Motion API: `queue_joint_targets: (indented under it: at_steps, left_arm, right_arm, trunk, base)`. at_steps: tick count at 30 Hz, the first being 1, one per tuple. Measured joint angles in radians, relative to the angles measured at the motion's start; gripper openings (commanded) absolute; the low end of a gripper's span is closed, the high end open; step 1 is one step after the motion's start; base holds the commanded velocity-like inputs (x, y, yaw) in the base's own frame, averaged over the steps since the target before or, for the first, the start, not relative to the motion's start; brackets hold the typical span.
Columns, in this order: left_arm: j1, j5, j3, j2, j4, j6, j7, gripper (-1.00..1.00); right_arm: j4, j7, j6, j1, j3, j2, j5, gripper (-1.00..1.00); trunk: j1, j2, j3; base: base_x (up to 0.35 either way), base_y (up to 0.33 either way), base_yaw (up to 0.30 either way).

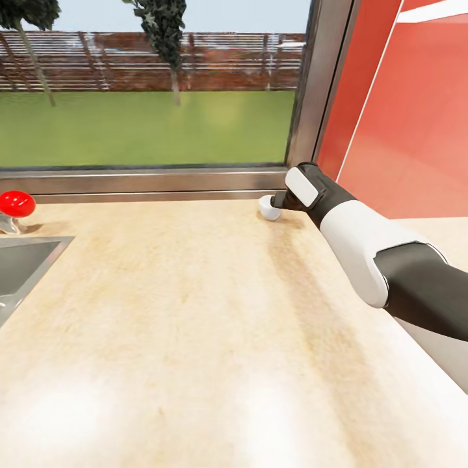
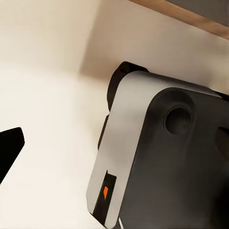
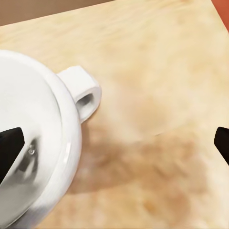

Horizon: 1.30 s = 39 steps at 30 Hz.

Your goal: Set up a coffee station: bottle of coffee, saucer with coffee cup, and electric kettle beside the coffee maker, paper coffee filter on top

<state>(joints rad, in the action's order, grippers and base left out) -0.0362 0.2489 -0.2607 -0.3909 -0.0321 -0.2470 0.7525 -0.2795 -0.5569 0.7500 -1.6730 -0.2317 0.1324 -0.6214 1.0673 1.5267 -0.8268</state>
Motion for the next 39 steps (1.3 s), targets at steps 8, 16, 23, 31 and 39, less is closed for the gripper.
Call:
queue_joint_targets:
  at_steps: [8,16,23,31,39]
  left_arm:
    - [0.0,0.0,0.0,0.0,0.0,0.0,0.0,1.0]
    - [0.0,0.0,0.0,0.0,0.0,0.0,0.0,1.0]
    - [0.0,0.0,0.0,0.0,0.0,0.0,0.0,1.0]
    - [0.0,0.0,0.0,0.0,0.0,0.0,0.0,1.0]
    - [0.0,0.0,0.0,0.0,0.0,0.0,0.0,1.0]
  right_arm:
    - [0.0,0.0,0.0,0.0,0.0,0.0,0.0,1.0]
    - [0.0,0.0,0.0,0.0,0.0,0.0,-0.001,1.0]
    - [0.0,0.001,0.0,0.0,0.0,0.0,-0.001,1.0]
    - [0.0,0.0,0.0,0.0,0.0,0.0,-0.001,1.0]
    - [0.0,0.0,0.0,0.0,0.0,0.0,-0.002,-1.0]
  trunk:
    - [0.0,0.0,-0.002]
    - [0.0,0.0,-0.003]
    - [0.0,0.0,-0.006]
    - [0.0,0.0,-0.007]
    - [0.0,0.0,-0.007]
  base:
    - [0.0,0.0,0.0]
    - [0.0,0.0,0.0]
    - [0.0,0.0,0.0]
    - [0.0,0.0,0.0]
    - [0.0,0.0,0.0]
